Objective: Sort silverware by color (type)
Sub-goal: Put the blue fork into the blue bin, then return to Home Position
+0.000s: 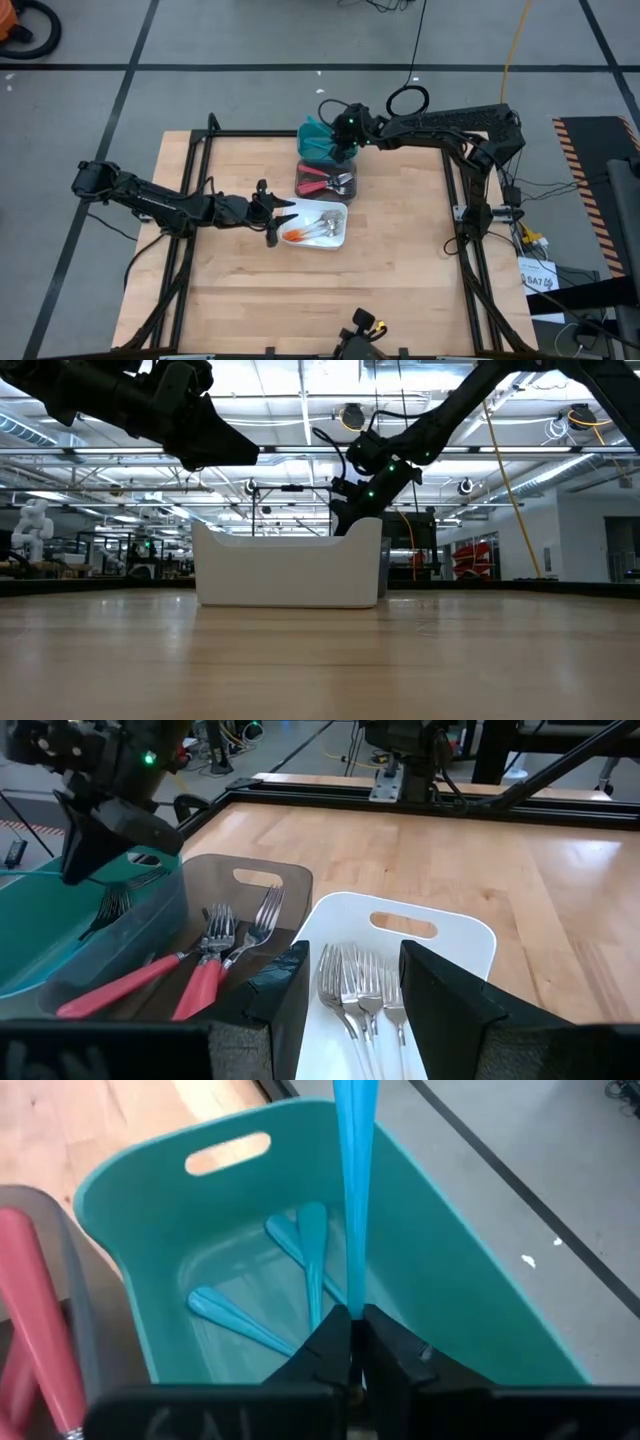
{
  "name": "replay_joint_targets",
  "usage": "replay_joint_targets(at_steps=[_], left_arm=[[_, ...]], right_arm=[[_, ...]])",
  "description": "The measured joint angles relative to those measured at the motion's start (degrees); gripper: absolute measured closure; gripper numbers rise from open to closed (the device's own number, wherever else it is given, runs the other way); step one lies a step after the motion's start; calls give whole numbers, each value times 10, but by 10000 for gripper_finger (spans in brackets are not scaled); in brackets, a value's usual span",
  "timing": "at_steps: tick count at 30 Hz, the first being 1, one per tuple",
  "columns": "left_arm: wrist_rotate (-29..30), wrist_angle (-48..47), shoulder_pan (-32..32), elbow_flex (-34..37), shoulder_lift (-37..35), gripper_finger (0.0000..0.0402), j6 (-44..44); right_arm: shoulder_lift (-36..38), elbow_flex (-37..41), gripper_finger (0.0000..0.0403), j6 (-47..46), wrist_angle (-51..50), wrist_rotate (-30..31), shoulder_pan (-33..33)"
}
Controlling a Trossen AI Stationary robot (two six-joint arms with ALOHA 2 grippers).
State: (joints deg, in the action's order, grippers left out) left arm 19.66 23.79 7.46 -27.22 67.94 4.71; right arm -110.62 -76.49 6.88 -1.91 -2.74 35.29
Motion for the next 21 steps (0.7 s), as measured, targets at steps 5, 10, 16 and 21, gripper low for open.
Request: replay_joint_targets(at_steps=[5,10,16,21], left_arm=[[0,0,0,0,0,245,1],[0,0,0,0,0,245,1],[0,0,0,0,0,245,1],[0,0,0,0,0,245,1]], right_arm=[[-2,0,380,2,0,23,-1],[-2,0,365,4,-2,27,0],[-2,0,339,7,-7,27,0],[16,0,319,3,-13,17,-7]])
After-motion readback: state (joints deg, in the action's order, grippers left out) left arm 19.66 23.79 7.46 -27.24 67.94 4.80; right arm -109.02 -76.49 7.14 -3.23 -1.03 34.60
